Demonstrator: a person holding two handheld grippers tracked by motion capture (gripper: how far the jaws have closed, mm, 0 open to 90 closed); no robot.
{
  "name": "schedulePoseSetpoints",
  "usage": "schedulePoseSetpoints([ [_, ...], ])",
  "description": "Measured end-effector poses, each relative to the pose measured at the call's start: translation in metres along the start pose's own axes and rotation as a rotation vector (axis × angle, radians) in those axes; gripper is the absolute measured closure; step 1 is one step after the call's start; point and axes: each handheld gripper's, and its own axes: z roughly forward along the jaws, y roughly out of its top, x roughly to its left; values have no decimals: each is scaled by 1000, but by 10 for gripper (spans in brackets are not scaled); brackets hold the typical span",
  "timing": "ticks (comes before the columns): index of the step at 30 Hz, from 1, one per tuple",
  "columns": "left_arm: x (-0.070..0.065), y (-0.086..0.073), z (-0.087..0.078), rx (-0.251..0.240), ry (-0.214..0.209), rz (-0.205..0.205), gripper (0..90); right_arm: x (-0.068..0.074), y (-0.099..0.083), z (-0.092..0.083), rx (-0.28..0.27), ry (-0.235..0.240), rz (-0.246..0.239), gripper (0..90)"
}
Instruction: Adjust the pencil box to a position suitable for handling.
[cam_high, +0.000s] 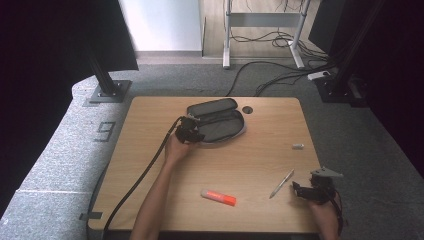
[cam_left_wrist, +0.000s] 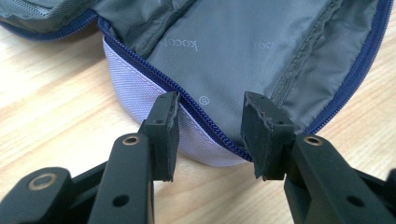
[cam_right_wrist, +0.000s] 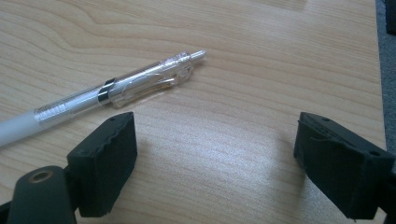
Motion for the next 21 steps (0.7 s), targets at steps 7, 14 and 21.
schedulePoseSetpoints([
  [7,-10,-3,-2,6,-14,21,571,0,0,0,0,0,0,130],
  [14,-20,-11,-4,0,-25,38,584,0,0,0,0,0,0,130],
  [21,-28,-18,-8,0,-28,66,603,0,0,0,1,0,2,130],
])
